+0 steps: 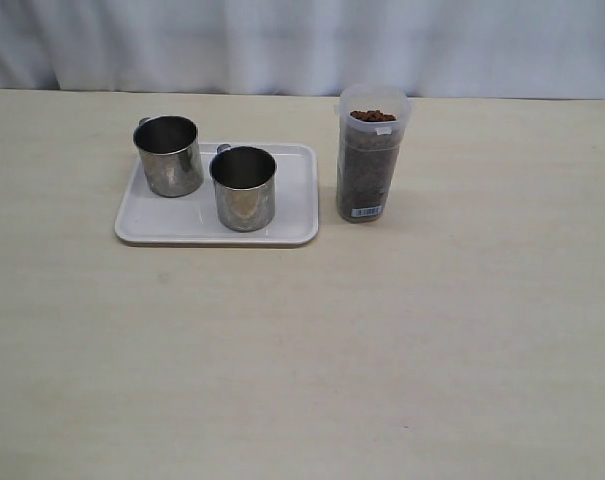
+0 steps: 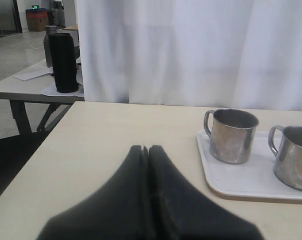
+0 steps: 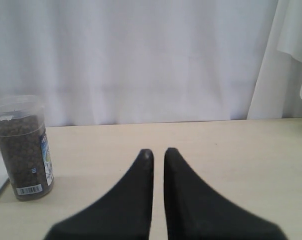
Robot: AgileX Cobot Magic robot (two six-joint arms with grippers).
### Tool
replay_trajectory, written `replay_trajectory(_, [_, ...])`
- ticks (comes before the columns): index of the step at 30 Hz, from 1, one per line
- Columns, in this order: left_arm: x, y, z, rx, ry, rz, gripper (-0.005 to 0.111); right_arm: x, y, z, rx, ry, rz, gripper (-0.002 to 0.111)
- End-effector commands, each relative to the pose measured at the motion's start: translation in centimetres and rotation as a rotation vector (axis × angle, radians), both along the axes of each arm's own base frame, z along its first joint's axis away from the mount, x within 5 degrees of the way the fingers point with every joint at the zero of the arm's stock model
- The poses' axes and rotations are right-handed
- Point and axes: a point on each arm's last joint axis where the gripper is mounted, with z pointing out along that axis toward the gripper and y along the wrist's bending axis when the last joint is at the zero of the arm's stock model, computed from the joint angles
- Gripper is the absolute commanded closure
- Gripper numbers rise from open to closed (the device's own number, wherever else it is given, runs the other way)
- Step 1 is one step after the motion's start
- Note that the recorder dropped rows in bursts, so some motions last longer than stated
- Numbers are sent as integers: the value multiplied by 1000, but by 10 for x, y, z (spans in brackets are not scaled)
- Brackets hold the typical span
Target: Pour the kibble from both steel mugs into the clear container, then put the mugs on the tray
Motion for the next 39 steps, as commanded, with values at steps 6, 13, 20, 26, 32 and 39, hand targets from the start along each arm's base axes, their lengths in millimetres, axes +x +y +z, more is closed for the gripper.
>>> replay_trajectory(6, [0,0,0,0,-12,-7,107,0,0,0,-8,-1,-2,102])
replay_trajectory(13, [0,0,0,0,-12,-7,107,0,2,0,-8,-2,31,102])
replay_trajectory(20, [0,0,0,0,-12,-7,107,-1,5,0,-8,-2,93,102])
replay_trajectory(26, [0,0,0,0,-5,-8,107,-1,5,0,-8,-2,93,102])
replay_trajectory(32, [0,0,0,0,-5,-8,107,-1,5,0,-8,-2,93,102])
replay_trajectory(39, [0,0,0,0,-5,-8,107,-1,5,0,-8,-2,93,102])
